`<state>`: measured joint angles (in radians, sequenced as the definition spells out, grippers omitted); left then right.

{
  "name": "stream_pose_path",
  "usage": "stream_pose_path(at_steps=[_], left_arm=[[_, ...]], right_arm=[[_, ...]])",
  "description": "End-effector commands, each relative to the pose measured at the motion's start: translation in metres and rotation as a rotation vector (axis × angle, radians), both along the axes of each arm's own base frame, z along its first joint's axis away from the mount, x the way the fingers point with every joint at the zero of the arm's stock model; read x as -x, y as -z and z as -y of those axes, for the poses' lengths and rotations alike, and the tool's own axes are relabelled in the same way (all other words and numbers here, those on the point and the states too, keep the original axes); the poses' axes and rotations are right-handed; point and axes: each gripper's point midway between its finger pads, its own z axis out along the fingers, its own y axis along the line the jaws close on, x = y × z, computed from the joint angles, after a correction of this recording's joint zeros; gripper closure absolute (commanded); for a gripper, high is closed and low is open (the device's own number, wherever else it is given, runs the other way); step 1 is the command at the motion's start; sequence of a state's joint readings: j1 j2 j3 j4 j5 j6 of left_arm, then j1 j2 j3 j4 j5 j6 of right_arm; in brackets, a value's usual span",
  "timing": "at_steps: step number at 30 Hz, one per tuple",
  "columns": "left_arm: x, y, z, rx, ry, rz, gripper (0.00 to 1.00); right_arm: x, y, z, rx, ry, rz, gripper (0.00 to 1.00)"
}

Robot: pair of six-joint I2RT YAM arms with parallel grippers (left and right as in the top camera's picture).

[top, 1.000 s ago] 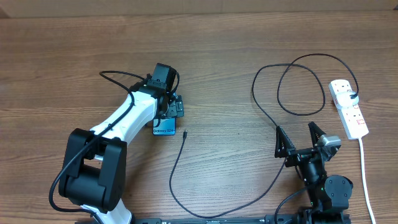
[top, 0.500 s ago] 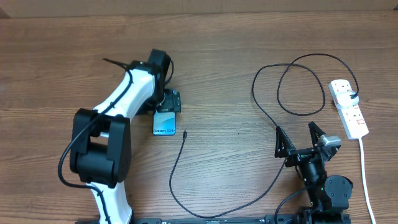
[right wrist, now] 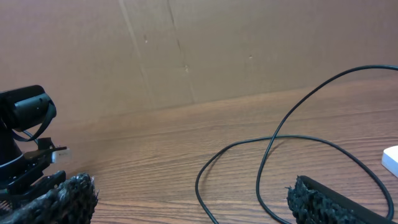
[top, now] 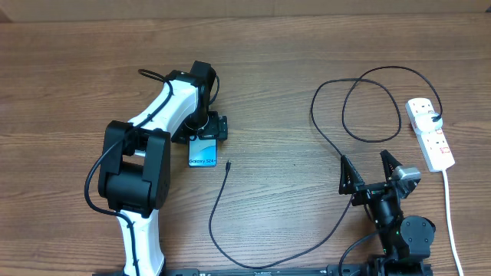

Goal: Plug charger to phone and switch on socket

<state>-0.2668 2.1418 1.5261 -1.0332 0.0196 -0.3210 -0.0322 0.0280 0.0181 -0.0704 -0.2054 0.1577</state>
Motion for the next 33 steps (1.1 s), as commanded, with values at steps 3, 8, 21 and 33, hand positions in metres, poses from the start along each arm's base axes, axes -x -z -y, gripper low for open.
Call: stream_pose_path(at_steps=[3, 8, 21, 33], left_arm=[[0.025, 0.036, -0.007, -0.059, 0.031, -0.12, 0.0], [0.025, 0.037, -0.007, -0.058, 0.031, -0.117, 0.0], [0.022, 0.032, -0.007, -0.056, 0.026, -0.099, 0.0], [-0.001, 0.007, -0.001, -0.019, 0.021, 0.027, 0.0]], right_arm=[[0.0, 0.003, 0.001, -0.001, 0.005, -0.001, 0.0], [0.0, 0.003, 0.001, -0.001, 0.005, -0.001, 0.0], [0.0, 0.003, 0.001, -0.001, 0.005, -0.001, 0.0], [0.0, 0.003, 0.001, -0.001, 0.005, -0.001, 0.0]])
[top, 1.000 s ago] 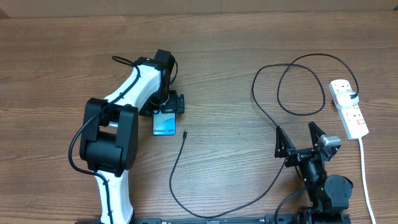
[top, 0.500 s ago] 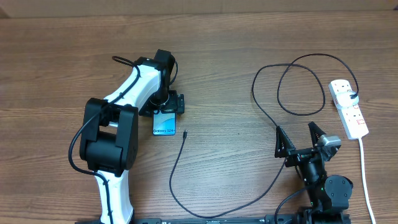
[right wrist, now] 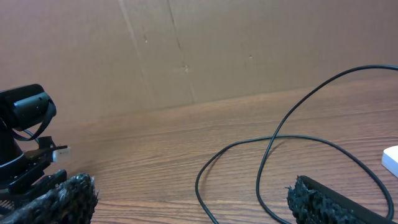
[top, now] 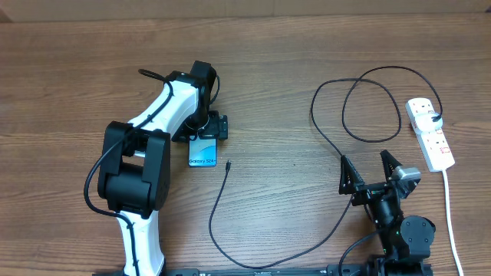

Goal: Plug charger to phone and switch on socket

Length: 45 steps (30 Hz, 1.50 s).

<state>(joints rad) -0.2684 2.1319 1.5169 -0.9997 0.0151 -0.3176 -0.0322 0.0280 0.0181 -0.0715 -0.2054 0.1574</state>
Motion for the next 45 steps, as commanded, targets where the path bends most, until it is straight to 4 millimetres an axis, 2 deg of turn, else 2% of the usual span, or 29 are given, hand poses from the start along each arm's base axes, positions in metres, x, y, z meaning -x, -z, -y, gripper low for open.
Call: stream_pose_path(at_steps=[1, 7, 10, 18, 22, 27, 37, 41, 45], left_arm=[[0.003, 0.004, -0.003, -0.023, 0.015, 0.007, 0.0], [-0.008, -0.03, 0.003, 0.022, 0.013, 0.1, 0.0], [-0.008, -0.038, 0.003, 0.024, 0.012, 0.114, 0.0], [0.003, -0.027, 0.0, 0.008, -0.014, 0.07, 0.0], [0.01, -0.013, -0.005, -0.01, -0.024, 0.061, 0.0], [0.009, 0.003, -0.006, -0.002, -0.026, 0.093, 0.0], [0.003, 0.004, -0.01, -0.03, -0.016, 0.123, 0.0], [0.005, 0.004, -0.01, -0.033, -0.013, 0.117, 0.09], [0.013, 0.005, -0.007, -0.014, -0.012, 0.083, 0.13]], right_arm=[[0.0, 0.003, 0.001, -0.001, 0.005, 0.0, 0.0], [0.0, 0.003, 0.001, -0.001, 0.005, 0.0, 0.0], [0.0, 0.003, 0.001, -0.001, 0.005, 0.0, 0.0], [0.0, 0.003, 0.001, -0.002, 0.005, 0.0, 0.0], [0.0, 0.003, 0.001, -0.001, 0.005, 0.0, 0.0], [0.0, 0.003, 0.001, -0.001, 0.005, 0.0, 0.0], [0.0, 0.003, 0.001, -0.001, 0.005, 0.0, 0.0], [0.0, 0.003, 0.001, -0.001, 0.005, 0.0, 0.0], [0.0, 0.003, 0.001, -0.001, 0.005, 0.0, 0.0]])
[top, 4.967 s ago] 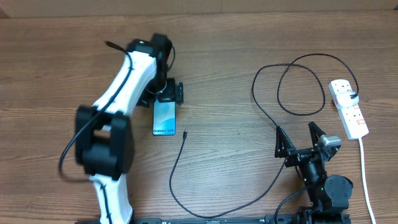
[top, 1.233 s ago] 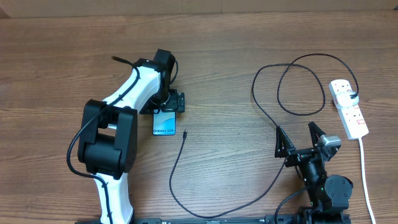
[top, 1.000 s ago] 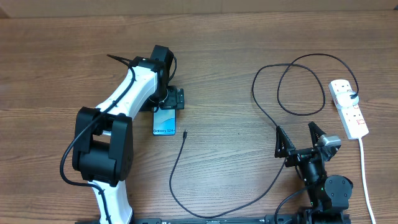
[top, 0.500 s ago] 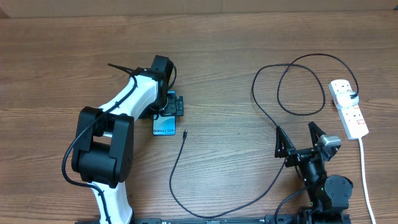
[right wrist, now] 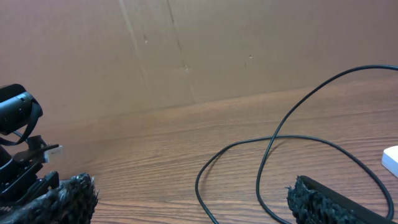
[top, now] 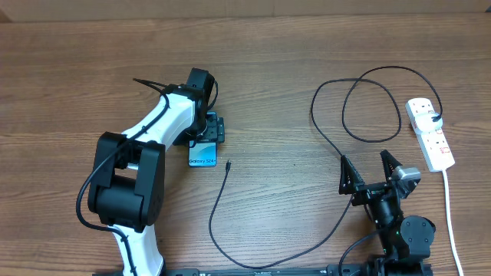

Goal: Plug charger to phone and switch on socket

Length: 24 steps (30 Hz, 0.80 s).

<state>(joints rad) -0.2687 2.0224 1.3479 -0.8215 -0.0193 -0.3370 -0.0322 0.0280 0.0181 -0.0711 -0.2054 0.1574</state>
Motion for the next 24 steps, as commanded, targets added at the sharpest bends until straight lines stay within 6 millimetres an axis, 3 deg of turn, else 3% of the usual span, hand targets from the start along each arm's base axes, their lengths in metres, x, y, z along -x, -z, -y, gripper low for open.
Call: stream_pose_path(at_steps=[1, 9, 10, 12, 24], left_arm=[[0.015, 0.005, 0.0, -0.006, 0.007, -0.053, 0.13], [0.025, 0.005, -0.001, -0.005, 0.008, -0.093, 0.18], [0.024, 0.005, 0.0, -0.003, 0.008, -0.09, 0.16], [0.023, 0.005, 0.0, -0.002, 0.008, -0.084, 0.0], [0.022, 0.006, 0.0, -0.002, 0.035, -0.079, 0.03]], right_arm=[[0.0, 0.003, 0.001, -0.001, 0.005, -0.001, 0.0], [0.0, 0.003, 0.001, -0.001, 0.005, -0.001, 0.0], [0.0, 0.003, 0.001, -0.001, 0.005, -0.001, 0.0], [0.0, 0.003, 0.001, -0.001, 0.005, -0.001, 0.0], [0.0, 0.003, 0.001, -0.001, 0.005, -0.001, 0.0]])
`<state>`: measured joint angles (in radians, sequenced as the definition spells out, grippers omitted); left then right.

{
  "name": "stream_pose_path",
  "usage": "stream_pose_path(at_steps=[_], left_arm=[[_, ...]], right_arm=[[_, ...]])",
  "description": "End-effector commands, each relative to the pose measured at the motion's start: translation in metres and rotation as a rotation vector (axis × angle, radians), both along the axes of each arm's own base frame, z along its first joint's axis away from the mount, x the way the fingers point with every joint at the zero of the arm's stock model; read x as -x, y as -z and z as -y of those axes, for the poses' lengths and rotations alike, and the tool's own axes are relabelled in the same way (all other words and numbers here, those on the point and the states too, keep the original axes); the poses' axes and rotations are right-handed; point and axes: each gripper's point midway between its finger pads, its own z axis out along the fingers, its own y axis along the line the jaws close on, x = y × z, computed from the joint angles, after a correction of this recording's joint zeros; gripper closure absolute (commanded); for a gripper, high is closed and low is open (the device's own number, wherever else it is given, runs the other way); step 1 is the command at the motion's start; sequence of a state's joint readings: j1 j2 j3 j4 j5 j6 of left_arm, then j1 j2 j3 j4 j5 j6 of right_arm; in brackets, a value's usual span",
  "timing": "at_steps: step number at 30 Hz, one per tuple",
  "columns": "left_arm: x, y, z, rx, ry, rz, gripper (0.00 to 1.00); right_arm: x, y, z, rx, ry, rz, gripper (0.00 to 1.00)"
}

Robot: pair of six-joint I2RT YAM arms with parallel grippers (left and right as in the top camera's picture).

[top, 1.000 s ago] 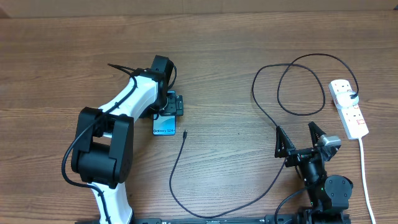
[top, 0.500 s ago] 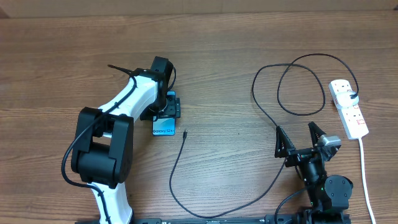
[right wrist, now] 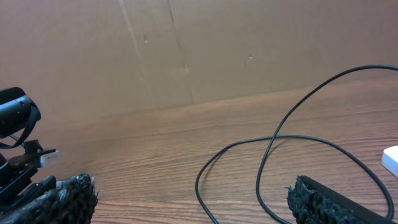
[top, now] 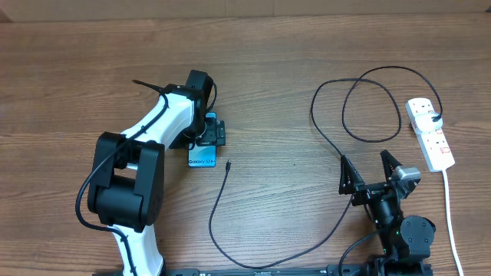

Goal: Plug charger to phone and switch on socket

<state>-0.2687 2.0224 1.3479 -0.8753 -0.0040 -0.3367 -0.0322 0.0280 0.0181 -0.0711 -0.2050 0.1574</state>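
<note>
A blue phone [top: 202, 156] lies flat on the table left of centre. My left gripper [top: 209, 132] sits over the phone's far half; the overhead view does not show whether its fingers are closed on it. The black charger cable [top: 217, 215] has its free plug [top: 229, 163] lying just right of the phone. The cable loops round to the white socket strip [top: 430, 134] at the right. My right gripper [top: 363, 159] stands open near the front, the cable [right wrist: 273, 143] on the table beyond its fingers [right wrist: 320, 202].
A white mains lead [top: 449, 215] runs from the strip to the front edge. A brown cardboard wall [right wrist: 217, 50] backs the table. The cable's loops [top: 360, 107] lie between my right gripper and the strip. A corner of the strip [right wrist: 392, 160] shows at the right.
My left gripper has shifted very slightly over the phone, and a little more blue shows at its far side. The phone, the cable and my right arm have not moved.
My left gripper was over the phone's far end at the oldest moment and stayed there. By 0.8 s ago the left arm had swung a little to the left, with the gripper still on the phone. My right gripper has stayed open and still throughout.
</note>
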Motion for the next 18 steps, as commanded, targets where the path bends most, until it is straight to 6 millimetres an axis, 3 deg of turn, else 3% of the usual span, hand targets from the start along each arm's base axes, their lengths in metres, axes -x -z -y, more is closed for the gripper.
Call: stream_pose_path(at_steps=[1, 6, 18], left_arm=[[0.0082, 0.0048, 0.0013, -0.001, 0.034, -0.024, 0.06], [0.0093, 0.0047, 0.0067, 0.03, 0.034, -0.031, 0.2], [0.0065, 0.0047, 0.009, 0.042, 0.034, -0.02, 0.17]], right_arm=[[-0.0004, 0.0027, 0.0009, -0.002, 0.004, -0.001, 0.0], [-0.0004, 0.0027, 0.0009, -0.001, 0.004, -0.001, 0.0], [-0.0004, 0.0027, 0.0009, -0.001, 0.004, -0.001, 0.0]])
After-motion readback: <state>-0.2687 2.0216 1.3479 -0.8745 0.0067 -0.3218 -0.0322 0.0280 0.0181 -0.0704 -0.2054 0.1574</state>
